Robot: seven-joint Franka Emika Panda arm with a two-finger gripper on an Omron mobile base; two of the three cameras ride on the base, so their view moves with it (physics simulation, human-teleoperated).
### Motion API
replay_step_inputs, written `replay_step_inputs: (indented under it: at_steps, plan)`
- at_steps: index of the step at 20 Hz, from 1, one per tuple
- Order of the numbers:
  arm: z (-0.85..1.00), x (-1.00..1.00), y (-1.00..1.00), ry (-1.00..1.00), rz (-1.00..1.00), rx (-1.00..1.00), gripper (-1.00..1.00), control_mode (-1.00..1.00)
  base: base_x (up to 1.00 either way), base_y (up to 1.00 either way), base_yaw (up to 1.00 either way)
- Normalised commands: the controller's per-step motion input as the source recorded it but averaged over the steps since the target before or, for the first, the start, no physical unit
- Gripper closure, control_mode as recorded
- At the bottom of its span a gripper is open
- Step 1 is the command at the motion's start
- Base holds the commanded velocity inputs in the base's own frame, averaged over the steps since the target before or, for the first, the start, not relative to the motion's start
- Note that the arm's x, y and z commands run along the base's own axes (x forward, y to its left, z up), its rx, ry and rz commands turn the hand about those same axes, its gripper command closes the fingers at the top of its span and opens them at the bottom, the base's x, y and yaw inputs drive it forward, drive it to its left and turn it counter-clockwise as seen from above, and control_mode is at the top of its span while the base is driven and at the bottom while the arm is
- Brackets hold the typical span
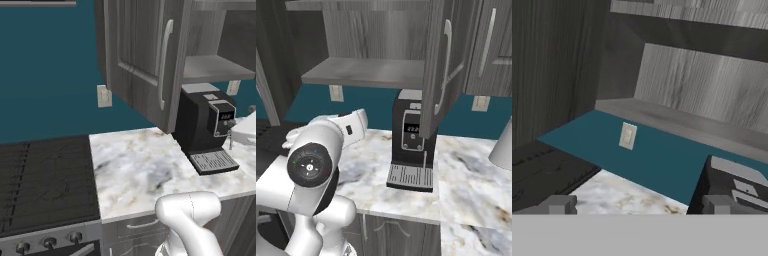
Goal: Close all open cabinet doors.
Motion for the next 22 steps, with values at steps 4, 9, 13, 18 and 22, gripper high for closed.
replay_step_inputs:
  at_steps: [4, 9, 13, 18, 22]
  plan:
    - [0.0, -0.28, -0.18, -0.07, -0.02, -0.01, -1.0, -1.0, 0.0, 0.0, 0.0]
    - [0.05, -0.19, -0.15, -0.1, -0.03, -0.02, -1.0, -1.0, 0.0, 0.0, 0.0]
    - [0.14, -0.09, 0.0, -0.08, 0.0, -0.08, -1.0, -1.0, 0.0, 0.0, 0.0]
    - [0.0, -0.01, -0.14, -0.16, 0.0, -0.2, -1.0, -1.0, 0.0, 0.0, 0.0]
    - [0.0, -0.17, -0.33, -0.22, 0.0, -0.34, -1.0, -1.0, 0.0, 0.0, 0.0]
